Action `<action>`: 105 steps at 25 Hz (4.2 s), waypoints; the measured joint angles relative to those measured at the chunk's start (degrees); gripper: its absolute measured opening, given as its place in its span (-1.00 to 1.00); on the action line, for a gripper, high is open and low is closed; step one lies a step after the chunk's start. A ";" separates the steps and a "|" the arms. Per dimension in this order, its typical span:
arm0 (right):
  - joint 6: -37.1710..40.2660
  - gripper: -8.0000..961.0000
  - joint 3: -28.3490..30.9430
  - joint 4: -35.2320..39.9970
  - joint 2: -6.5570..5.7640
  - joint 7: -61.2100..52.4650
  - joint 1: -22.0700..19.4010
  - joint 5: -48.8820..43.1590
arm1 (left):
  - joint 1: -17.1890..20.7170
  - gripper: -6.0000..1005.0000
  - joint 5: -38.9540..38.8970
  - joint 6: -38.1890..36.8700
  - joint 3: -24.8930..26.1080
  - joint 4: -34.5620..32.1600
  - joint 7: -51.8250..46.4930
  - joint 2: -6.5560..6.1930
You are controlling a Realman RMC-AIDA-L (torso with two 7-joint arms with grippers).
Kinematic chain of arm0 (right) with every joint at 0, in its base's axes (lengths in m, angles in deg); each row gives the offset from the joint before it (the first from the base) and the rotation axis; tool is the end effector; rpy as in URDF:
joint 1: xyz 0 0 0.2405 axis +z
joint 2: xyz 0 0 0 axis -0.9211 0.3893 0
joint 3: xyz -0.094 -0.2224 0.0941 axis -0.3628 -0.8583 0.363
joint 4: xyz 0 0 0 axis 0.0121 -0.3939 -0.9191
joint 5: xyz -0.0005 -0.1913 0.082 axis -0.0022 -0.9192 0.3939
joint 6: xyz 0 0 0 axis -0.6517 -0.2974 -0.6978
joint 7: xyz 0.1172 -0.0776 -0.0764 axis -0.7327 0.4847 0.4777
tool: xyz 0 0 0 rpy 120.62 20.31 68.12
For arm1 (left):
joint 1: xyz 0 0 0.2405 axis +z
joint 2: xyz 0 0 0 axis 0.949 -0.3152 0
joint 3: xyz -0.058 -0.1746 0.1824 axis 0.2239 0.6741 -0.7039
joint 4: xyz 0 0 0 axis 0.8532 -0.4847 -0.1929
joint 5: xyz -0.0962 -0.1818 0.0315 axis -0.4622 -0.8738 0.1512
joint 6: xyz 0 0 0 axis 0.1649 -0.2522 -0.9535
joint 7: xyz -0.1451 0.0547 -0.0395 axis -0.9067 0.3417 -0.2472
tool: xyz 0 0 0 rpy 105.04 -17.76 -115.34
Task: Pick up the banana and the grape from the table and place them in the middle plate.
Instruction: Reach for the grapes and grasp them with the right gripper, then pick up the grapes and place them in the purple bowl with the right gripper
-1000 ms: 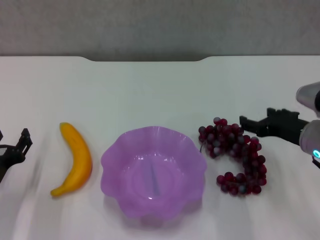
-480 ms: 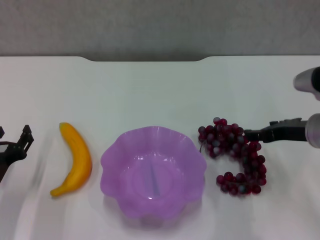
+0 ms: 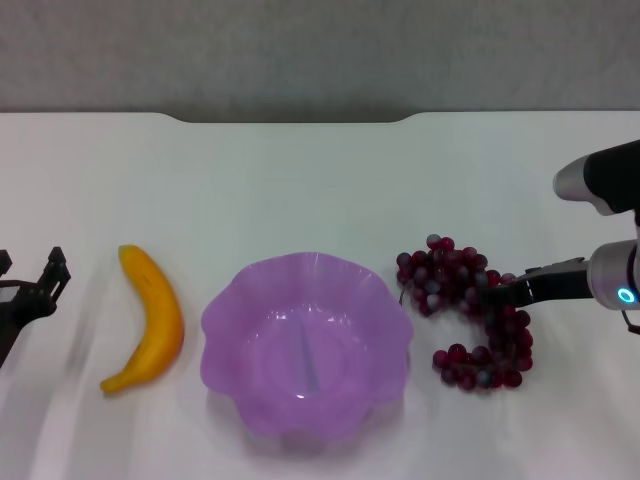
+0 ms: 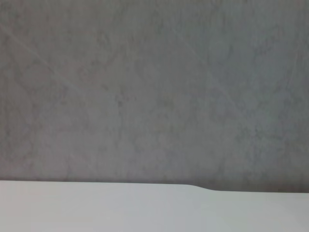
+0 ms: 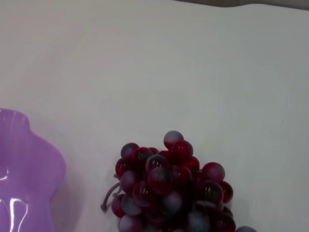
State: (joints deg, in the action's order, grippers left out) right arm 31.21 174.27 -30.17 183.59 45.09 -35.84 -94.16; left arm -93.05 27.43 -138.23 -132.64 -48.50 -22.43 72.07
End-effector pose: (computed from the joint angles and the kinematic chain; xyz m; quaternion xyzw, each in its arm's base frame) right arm 0.2749 0.4095 -0.0379 -0.8447 0.4186 -0.0327 0.3321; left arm -0.3759 0.3393 -0.0115 -0.6737 -0.3422 -0.2414 0.6089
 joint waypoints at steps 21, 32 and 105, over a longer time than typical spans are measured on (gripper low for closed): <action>6.73 0.71 -4.46 6.57 0.17 0.05 0.67 1.75 | -0.03 0.42 0.00 0.00 0.00 0.02 -0.18 0.00; 11.42 0.67 -8.87 7.48 0.17 0.07 0.66 3.39 | -0.20 0.42 0.00 0.35 -0.06 0.02 -0.08 0.01; 25.54 -0.42 -19.17 1.50 0.34 0.17 -5.87 3.92 | 0.15 0.42 -0.05 0.44 0.00 0.37 0.07 0.00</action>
State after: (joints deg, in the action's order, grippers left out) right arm 56.74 155.10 -28.68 183.93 45.26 -41.72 -90.24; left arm -92.90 27.38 -137.79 -132.64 -48.13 -22.37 72.07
